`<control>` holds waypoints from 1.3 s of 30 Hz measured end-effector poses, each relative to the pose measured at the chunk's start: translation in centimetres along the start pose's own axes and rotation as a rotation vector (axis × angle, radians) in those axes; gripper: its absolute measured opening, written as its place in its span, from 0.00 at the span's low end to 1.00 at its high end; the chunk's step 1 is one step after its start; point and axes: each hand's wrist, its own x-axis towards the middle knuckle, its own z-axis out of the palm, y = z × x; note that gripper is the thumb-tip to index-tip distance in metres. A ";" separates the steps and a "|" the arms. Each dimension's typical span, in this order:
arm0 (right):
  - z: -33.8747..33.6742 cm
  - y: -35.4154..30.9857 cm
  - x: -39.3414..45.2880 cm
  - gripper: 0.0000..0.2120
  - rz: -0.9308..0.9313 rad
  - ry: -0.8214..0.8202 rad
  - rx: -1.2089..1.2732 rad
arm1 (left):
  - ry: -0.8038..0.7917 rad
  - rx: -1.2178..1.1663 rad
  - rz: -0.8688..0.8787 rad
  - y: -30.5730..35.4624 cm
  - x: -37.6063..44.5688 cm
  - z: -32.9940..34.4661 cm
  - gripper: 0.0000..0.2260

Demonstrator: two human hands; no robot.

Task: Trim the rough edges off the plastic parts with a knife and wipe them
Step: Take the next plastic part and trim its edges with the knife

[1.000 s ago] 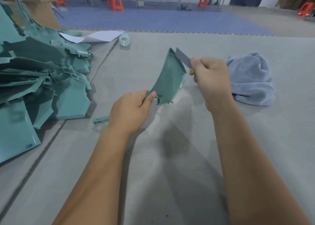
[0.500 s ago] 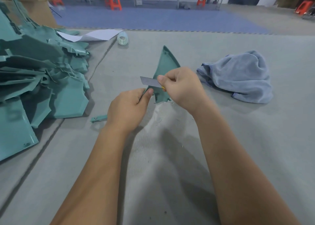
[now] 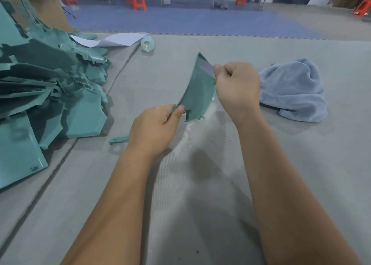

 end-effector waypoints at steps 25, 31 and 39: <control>-1.2 0.6 -1.4 0.07 0.096 -0.161 0.592 | -0.097 -0.272 -0.043 0.6 0.7 -0.2 0.21; -0.9 -0.4 -1.7 0.18 0.085 -0.412 0.336 | 0.000 -0.091 -0.046 0.8 0.7 0.1 0.20; -0.5 -1.7 -2.2 0.16 0.077 -0.392 0.165 | 0.061 -0.034 0.045 1.3 0.1 0.1 0.21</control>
